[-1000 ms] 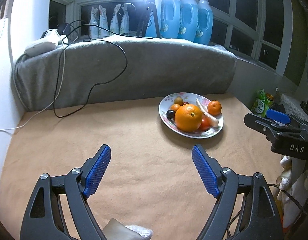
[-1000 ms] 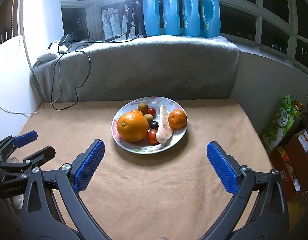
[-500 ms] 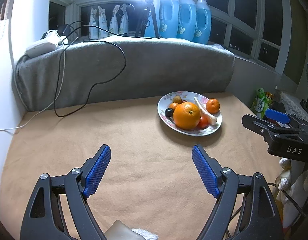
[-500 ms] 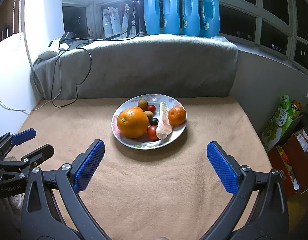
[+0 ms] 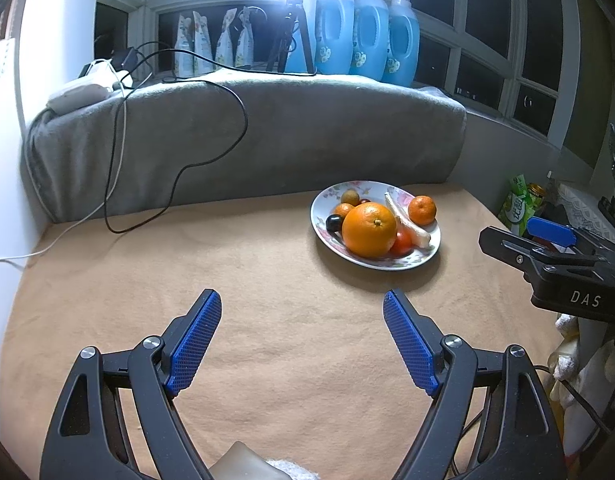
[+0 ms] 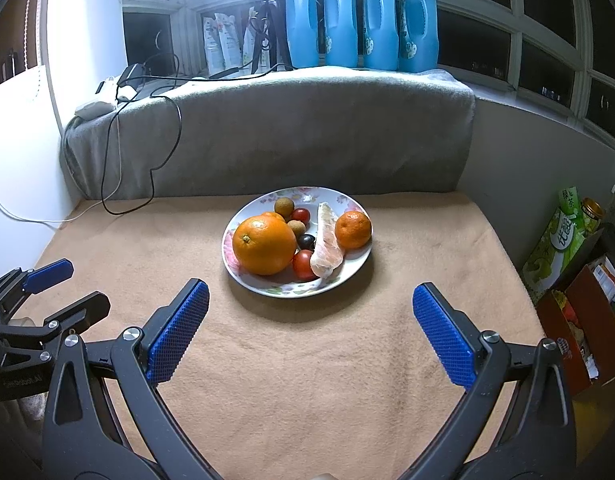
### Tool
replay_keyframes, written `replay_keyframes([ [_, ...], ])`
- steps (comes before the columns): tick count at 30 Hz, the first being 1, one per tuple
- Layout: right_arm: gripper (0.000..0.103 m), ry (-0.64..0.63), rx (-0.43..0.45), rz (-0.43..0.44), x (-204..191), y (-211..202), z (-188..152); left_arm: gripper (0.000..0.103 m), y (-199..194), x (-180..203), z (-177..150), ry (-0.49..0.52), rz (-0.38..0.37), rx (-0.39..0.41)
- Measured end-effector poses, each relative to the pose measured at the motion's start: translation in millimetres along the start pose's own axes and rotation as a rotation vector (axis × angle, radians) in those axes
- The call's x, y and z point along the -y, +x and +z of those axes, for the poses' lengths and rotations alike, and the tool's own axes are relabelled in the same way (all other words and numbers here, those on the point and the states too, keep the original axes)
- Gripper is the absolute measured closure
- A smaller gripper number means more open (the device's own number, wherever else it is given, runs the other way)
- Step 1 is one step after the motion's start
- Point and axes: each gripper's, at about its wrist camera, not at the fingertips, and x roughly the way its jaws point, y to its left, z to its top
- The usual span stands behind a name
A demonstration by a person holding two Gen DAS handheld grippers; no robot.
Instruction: Organize fruits
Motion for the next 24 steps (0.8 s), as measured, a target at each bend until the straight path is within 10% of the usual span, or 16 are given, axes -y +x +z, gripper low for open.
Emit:
replay_keyframes([
  [24,0.000,0.003,-0.005,-0.001,-1.3,1.4,-2.8,0.020,0.2,0.2,-0.5,-0.002,-0.002,0.000],
])
